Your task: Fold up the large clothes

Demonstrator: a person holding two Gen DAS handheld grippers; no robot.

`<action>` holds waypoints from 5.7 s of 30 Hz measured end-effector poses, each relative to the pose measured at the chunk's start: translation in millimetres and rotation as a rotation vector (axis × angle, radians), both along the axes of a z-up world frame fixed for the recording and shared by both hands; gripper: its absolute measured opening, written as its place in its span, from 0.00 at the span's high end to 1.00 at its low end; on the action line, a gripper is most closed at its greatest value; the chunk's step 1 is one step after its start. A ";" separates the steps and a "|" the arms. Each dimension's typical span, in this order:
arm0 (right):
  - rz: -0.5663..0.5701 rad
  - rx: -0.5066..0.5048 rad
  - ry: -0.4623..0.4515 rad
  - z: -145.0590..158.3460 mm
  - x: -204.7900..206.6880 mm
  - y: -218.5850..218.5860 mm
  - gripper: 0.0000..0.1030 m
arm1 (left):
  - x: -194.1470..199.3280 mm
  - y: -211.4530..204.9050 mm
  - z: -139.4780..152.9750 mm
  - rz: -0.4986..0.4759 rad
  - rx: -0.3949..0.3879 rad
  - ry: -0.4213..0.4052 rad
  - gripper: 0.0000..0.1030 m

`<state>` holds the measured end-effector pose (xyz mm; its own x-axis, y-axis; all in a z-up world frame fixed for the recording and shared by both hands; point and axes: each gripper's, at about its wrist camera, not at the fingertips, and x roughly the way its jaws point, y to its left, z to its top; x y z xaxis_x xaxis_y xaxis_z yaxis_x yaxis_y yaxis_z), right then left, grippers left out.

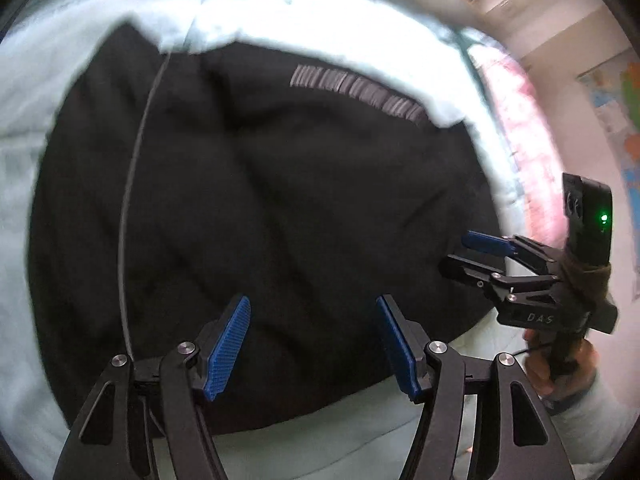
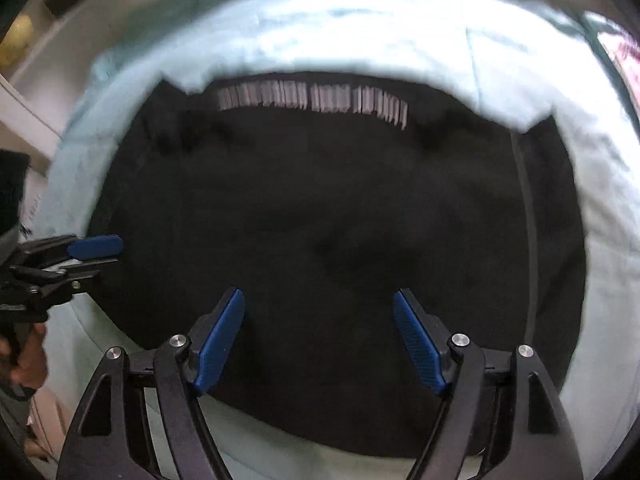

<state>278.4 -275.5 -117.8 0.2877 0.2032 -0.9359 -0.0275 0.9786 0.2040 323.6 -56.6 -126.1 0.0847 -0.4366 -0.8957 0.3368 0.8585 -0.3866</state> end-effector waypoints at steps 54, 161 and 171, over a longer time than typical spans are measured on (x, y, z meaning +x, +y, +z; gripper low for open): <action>-0.354 0.173 0.004 -9.8 4.7 -208.9 0.03 | 108.3 150.7 -30.1 0.288 -0.177 0.133 0.19; -0.216 0.024 -0.445 55.7 -286.3 24.0 0.19 | -227.3 69.0 40.8 0.126 -0.062 -0.560 0.33; -0.232 -0.098 -0.333 -25.7 -236.9 47.7 0.13 | -184.2 40.5 -28.3 0.195 0.094 -0.473 0.29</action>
<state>41.5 -227.8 -143.5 0.6056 0.0119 -0.7957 0.1476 0.9809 0.1270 139.4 -16.1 -154.4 0.5612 -0.2916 -0.7746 0.2862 0.9465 -0.1490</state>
